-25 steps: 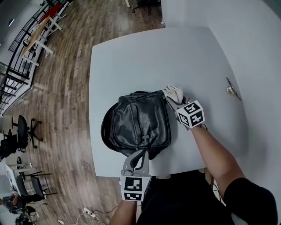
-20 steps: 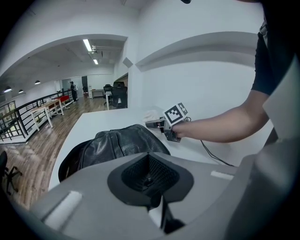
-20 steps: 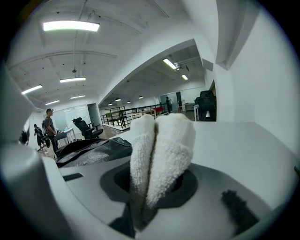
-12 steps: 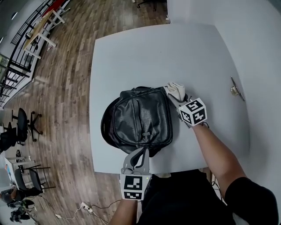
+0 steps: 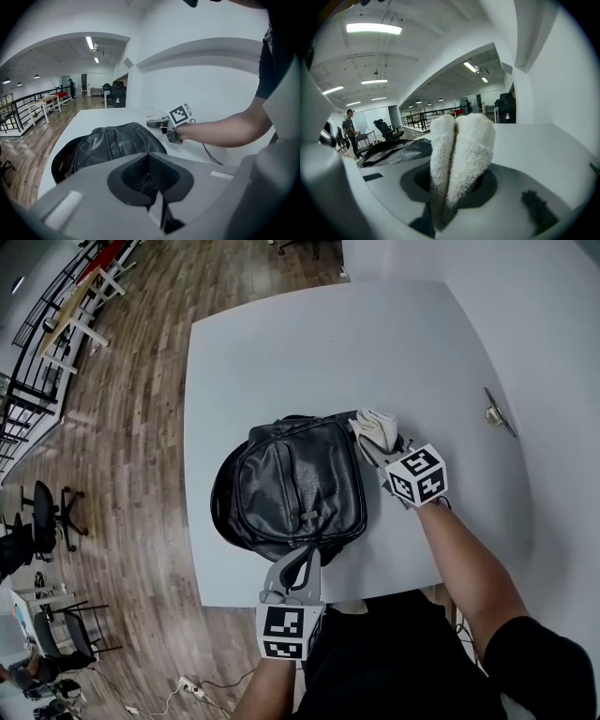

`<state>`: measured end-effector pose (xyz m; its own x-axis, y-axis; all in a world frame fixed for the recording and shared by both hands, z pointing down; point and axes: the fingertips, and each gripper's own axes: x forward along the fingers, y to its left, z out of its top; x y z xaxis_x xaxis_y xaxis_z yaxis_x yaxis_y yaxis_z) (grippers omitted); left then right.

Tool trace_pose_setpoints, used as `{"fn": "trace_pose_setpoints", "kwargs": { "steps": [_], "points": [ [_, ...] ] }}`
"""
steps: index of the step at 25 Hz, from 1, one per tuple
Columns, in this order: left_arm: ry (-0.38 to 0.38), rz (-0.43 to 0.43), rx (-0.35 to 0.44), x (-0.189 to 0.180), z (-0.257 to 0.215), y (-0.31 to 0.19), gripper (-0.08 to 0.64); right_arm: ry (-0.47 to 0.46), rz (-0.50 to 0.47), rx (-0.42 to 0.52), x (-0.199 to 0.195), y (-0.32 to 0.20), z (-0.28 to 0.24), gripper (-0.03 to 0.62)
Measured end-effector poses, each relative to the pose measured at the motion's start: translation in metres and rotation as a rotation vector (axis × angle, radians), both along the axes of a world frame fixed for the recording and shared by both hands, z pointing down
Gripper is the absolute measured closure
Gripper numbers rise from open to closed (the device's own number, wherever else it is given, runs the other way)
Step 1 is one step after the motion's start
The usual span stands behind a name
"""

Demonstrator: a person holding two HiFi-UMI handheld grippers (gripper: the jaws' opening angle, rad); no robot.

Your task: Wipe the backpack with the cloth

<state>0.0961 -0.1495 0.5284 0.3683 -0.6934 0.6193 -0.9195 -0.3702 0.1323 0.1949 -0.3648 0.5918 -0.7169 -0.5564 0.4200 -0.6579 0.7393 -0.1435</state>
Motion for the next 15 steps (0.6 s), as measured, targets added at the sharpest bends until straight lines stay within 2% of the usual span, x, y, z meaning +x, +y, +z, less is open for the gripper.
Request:
{"fn": "trace_pose_setpoints", "kwargs": {
  "steps": [8, 15],
  "points": [
    [0.009, 0.058, -0.007, 0.000, 0.007, 0.020, 0.552, -0.005, 0.025, -0.004, 0.004, 0.029, -0.001, 0.508],
    [0.039, 0.074, -0.009, -0.009, 0.004, 0.027, 0.552, -0.008, 0.051, -0.014, 0.003, 0.054, 0.000, 0.508]
  ]
}}
